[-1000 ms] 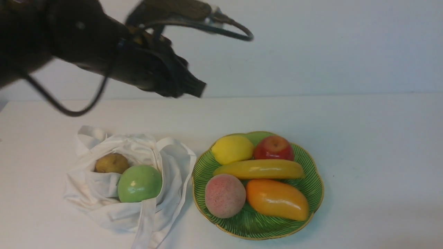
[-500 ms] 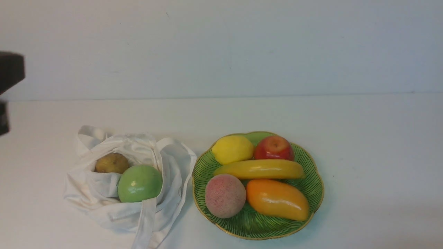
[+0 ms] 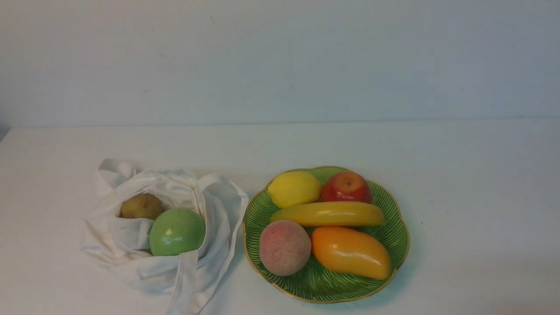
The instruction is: Take the fruit out of the cloth bag on the white table and place them on a plate.
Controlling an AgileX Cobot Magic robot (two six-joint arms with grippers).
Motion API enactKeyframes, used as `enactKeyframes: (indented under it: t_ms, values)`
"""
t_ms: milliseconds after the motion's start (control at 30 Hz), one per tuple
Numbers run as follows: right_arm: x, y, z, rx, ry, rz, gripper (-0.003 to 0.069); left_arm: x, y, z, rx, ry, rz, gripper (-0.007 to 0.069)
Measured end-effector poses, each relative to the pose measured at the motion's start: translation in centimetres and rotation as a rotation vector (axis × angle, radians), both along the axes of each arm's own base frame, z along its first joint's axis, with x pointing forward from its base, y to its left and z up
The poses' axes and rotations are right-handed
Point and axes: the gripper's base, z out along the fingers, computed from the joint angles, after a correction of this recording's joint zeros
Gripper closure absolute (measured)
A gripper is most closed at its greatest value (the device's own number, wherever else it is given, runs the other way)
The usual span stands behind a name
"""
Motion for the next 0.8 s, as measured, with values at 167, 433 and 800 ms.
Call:
enactKeyframes:
  t_ms: [167, 433, 800]
  values:
    - [0.0, 0.0, 0.0, 0.0, 0.001, 0.0, 0.0671, 0.9, -0.5, -2.0, 0.015, 0.026, -0.001, 0.0632]
    - [0.0, 0.0, 0.0, 0.0, 0.001, 0.0, 0.0671, 3.6, -2.1, -10.1, 0.06, 0.062, 0.101, 0.0632]
    - [0.0, 0.0, 0.0, 0.0, 0.003, 0.001, 0.0671, 5.8, -1.9, -22.2, 0.058, 0.32, 0.244, 0.0632]
